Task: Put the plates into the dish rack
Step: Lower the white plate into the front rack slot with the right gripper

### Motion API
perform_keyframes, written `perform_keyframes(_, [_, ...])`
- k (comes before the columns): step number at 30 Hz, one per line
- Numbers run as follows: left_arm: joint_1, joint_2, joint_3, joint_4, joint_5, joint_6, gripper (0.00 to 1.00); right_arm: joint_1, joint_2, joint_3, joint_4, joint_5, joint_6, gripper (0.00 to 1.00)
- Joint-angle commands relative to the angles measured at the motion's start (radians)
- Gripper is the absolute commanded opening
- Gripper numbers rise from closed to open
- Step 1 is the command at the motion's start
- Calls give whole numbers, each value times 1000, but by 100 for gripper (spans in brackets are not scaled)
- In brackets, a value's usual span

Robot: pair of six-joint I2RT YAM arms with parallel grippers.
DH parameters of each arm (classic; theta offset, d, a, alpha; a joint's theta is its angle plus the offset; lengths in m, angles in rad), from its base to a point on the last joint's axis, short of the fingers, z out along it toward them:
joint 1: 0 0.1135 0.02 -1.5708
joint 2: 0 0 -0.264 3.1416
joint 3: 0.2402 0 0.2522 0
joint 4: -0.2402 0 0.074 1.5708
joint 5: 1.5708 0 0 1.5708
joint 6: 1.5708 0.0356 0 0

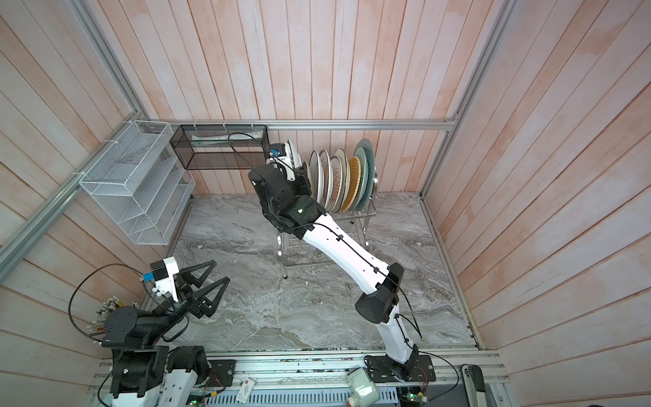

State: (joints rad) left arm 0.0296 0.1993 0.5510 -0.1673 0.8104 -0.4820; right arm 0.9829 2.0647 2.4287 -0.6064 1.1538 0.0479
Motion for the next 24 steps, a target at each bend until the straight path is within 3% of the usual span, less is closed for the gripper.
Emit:
perform_keyframes(1, [1,5,-15,21,18,2,100,-2,8,32,-60,-16,99,0])
perform_keyframes(24, [0,9,-19,31,35,-7,100,52,20,92,-245,-64,224,4])
